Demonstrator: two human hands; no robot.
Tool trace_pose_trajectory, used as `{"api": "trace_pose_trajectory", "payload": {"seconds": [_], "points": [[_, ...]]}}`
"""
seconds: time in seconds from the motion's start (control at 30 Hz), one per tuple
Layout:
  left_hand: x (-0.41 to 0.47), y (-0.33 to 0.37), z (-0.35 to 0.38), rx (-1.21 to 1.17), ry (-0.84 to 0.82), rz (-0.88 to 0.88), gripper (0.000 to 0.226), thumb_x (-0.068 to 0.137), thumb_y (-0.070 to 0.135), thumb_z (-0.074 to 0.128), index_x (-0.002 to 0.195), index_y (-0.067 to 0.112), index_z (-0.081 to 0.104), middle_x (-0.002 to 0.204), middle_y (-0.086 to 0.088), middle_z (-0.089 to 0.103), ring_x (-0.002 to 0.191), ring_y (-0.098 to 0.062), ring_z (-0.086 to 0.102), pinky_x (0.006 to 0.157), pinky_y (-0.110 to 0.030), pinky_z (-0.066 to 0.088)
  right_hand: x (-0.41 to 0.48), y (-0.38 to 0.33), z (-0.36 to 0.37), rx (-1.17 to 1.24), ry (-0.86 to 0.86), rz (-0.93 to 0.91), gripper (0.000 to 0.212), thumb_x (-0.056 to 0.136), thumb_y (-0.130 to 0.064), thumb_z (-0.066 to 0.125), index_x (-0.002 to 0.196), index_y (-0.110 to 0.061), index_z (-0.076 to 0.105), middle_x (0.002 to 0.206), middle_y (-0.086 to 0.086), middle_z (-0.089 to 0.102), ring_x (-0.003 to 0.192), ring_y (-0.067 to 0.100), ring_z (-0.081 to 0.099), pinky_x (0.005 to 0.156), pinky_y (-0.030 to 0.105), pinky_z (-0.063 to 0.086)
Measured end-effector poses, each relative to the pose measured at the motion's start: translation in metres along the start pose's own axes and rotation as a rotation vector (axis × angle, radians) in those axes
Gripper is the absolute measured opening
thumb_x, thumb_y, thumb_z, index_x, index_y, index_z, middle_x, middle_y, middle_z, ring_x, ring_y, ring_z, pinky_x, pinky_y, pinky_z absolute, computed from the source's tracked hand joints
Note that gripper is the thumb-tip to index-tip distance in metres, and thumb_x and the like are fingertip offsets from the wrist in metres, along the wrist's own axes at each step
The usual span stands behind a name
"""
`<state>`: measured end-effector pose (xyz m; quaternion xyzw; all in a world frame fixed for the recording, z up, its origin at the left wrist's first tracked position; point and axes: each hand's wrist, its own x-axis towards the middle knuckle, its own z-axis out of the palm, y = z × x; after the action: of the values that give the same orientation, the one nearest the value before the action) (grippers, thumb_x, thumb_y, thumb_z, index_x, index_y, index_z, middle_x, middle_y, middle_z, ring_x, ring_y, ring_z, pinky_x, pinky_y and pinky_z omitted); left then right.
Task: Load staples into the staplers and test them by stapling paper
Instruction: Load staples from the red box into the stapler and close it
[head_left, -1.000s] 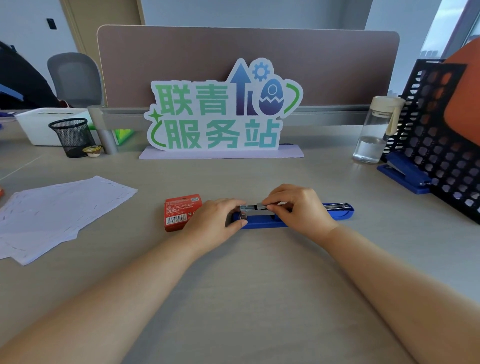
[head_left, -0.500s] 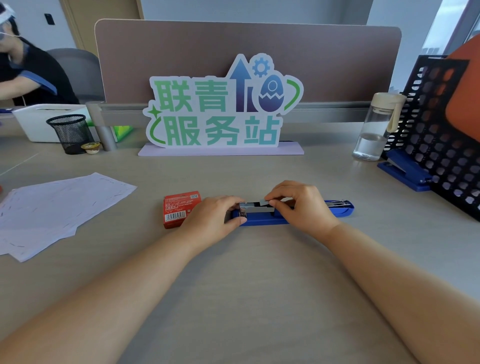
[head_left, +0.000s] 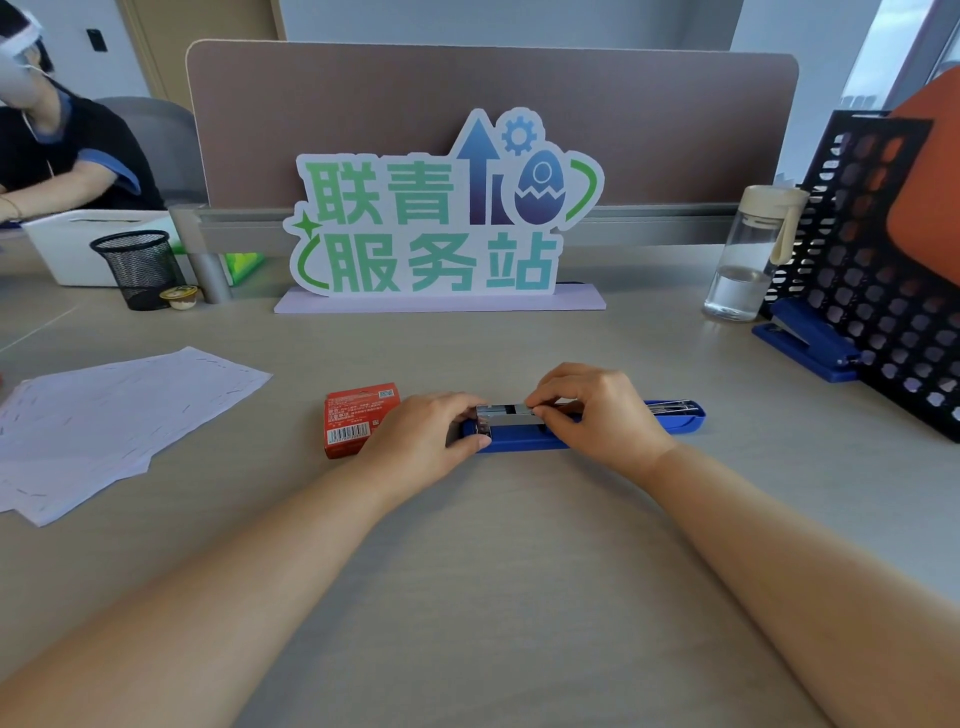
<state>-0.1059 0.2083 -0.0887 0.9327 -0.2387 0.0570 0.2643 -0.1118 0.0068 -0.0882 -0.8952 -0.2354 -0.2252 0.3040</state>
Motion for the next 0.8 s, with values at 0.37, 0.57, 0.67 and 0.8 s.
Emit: {"api": "trace_pose_trajectory", "payload": {"seconds": [0.37,0.57,0.67,0.8], "points": [[0.0002,-0.0019,0.0006,-0.012,-0.001,0.005,0.040,0.084,0.027,0.063,0.123,0.019,0.055,0.118,-0.002,0.066,0.108,-0.018,0.060,0.092,-0.039,0.049,-0.0031,-0.0037,-0.0017,-0.015,-0.028,0.026,0.022,0.083,-0.001,0.055,0.099,-0.007,0.069,0.101,0.005,0.062,0.080,0.019,0.062,0.075,0.034,0.057],[0.0008,-0.0025,0.0008,-0.031,0.007,0.006,0.040,0.083,0.025,0.065,0.122,0.019,0.056,0.117,-0.003,0.066,0.108,-0.019,0.061,0.093,-0.039,0.049,-0.0050,-0.0058,-0.0014,-0.098,0.020,0.047,0.042,0.082,-0.013,0.052,0.123,-0.022,0.051,0.082,-0.004,0.070,0.083,0.014,0.054,0.068,0.044,0.054],[0.0010,-0.0030,0.0006,-0.026,0.003,0.002,0.042,0.082,0.026,0.065,0.122,0.019,0.056,0.117,-0.002,0.066,0.109,-0.018,0.061,0.094,-0.038,0.049,-0.0051,-0.0070,-0.0012,-0.066,-0.031,0.036,0.050,0.083,-0.011,0.055,0.130,-0.024,0.044,0.085,-0.008,0.071,0.091,0.016,0.055,0.074,0.043,0.053],[0.0007,-0.0018,0.0005,0.011,0.013,0.013,0.042,0.083,0.027,0.064,0.124,0.018,0.055,0.119,-0.003,0.065,0.109,-0.020,0.059,0.093,-0.036,0.048,-0.0050,-0.0084,0.0005,-0.026,-0.076,0.045,0.047,0.082,-0.007,0.053,0.126,-0.021,0.046,0.087,-0.010,0.067,0.091,0.015,0.054,0.079,0.037,0.050]]}}
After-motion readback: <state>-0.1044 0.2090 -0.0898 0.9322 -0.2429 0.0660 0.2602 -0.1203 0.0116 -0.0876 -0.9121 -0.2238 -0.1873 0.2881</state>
